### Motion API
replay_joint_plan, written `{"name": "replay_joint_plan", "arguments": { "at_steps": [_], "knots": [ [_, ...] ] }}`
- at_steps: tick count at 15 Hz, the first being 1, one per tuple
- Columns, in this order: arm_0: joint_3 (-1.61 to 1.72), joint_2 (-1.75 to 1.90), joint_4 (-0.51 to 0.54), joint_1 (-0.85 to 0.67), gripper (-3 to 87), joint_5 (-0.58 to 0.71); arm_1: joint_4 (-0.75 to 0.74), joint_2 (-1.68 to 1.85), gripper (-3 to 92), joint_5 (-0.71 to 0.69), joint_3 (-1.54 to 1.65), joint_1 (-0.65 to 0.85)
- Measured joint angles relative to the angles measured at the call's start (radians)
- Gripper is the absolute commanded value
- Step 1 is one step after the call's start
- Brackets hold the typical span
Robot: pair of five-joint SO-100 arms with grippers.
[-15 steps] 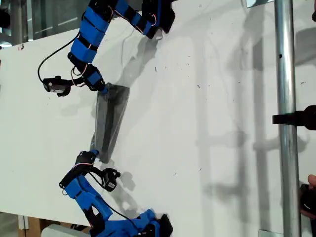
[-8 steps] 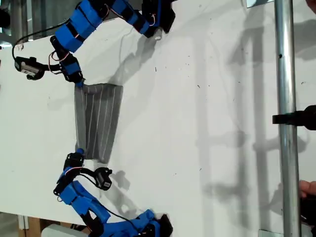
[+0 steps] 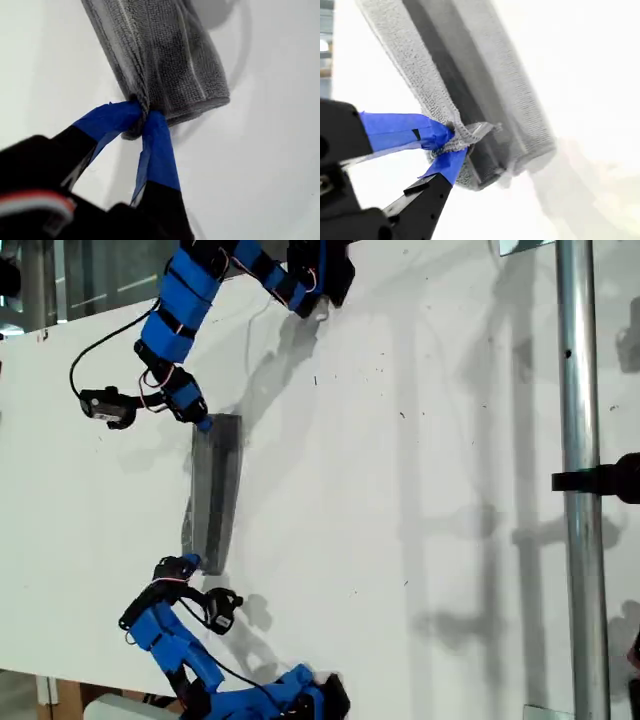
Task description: Grasp corners of a towel and fold twice.
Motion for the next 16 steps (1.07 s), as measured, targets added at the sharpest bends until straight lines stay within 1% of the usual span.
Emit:
{"name": "replay_joint_plan", "arguments": {
  "at_steps": [3, 4, 5, 6, 7, 9, 11, 13, 15, 16],
  "knots": [
    [0.032, -0.017, 0.075, 0.052, -2.8, -0.032, -0.008, -0.078, -0.2, 0.072, 0.032, -0.058],
    [0.031, -0.055, 0.089, 0.057, 0.6, -0.043, -0.015, -0.121, 1.9, 0.091, 0.031, -0.06],
    [0.018, -0.103, 0.092, 0.06, 13.4, -0.057, -0.023, -0.173, 15.5, 0.098, 0.029, -0.06],
    [-0.003, -0.155, 0.097, 0.06, 18.0, -0.069, -0.025, -0.233, 24.1, 0.106, 0.018, -0.057],
    [-0.032, -0.206, 0.112, 0.057, 20.1, -0.103, -0.014, -0.288, 35.7, 0.121, 0.0, -0.041],
    [-0.074, -0.229, 0.144, 0.028, 21.8, -0.147, 0.008, -0.321, 37.8, 0.132, -0.035, -0.005],
    [-0.087, -0.187, 0.187, 0.014, 18.9, -0.172, 0.077, -0.262, 38.4, 0.132, -0.021, 0.028],
    [-0.081, -0.057, 0.221, 0.017, 18.0, -0.186, 0.121, -0.077, 38.7, 0.133, 0.023, 0.084],
    [-0.02, 0.135, 0.233, 0.032, 17.8, -0.173, 0.129, 0.161, 38.0, 0.133, 0.146, 0.144],
    [0.078, 0.264, 0.201, 0.057, 17.8, -0.173, 0.13, 0.27, 38.3, 0.133, 0.218, 0.181]
  ]
}}
